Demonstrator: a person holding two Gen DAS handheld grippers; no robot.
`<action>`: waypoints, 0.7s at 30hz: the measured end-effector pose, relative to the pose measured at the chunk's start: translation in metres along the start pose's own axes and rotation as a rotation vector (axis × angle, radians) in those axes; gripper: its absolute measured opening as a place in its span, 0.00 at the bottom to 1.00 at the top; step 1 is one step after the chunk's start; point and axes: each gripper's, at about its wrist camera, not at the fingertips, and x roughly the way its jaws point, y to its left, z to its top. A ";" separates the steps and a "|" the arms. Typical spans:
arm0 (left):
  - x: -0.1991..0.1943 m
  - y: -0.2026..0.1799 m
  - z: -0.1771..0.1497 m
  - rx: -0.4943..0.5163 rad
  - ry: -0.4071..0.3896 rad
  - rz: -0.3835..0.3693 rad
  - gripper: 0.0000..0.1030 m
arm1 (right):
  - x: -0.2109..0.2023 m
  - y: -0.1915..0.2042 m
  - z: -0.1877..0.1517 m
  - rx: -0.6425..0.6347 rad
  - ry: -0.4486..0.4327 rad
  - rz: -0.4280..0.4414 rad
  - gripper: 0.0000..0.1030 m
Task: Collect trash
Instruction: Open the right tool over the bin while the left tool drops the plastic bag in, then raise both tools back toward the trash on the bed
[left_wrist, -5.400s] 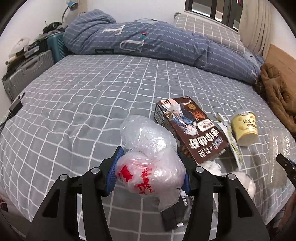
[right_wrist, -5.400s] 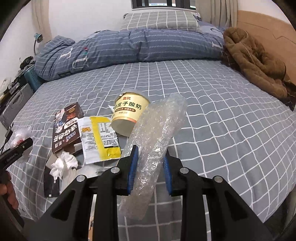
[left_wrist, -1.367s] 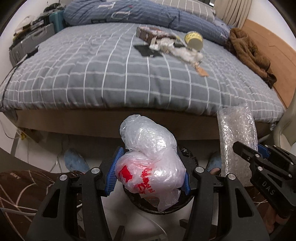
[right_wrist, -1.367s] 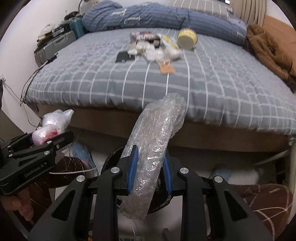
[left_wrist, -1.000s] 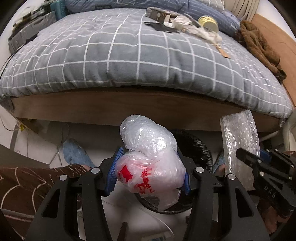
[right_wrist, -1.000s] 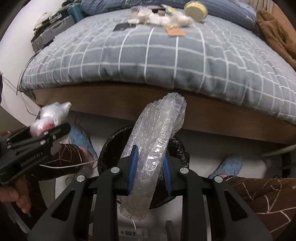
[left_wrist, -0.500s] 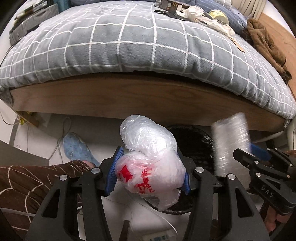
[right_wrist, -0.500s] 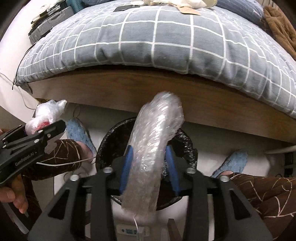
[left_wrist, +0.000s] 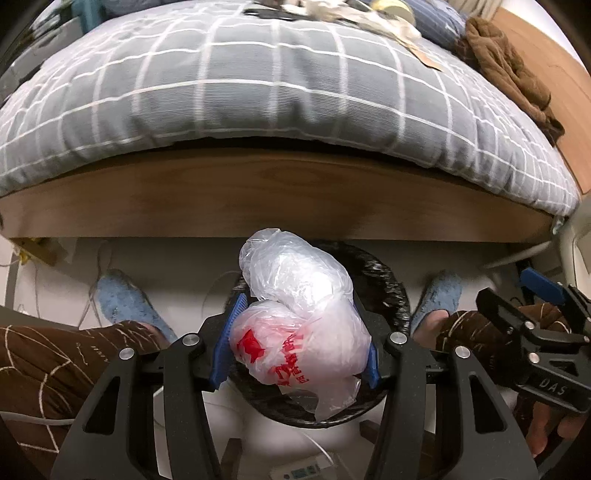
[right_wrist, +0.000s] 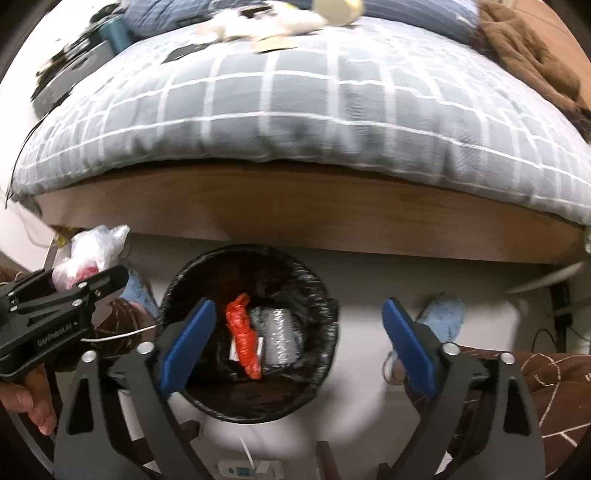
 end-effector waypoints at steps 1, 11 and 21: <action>0.001 -0.004 0.000 0.007 0.005 -0.005 0.51 | -0.001 -0.005 0.000 0.009 -0.004 -0.006 0.93; 0.002 -0.039 -0.001 0.090 0.015 -0.008 0.56 | -0.008 -0.026 -0.001 0.058 -0.026 -0.050 0.93; -0.011 -0.035 0.015 0.083 -0.045 0.047 0.94 | -0.017 -0.018 0.012 0.047 -0.077 -0.058 0.93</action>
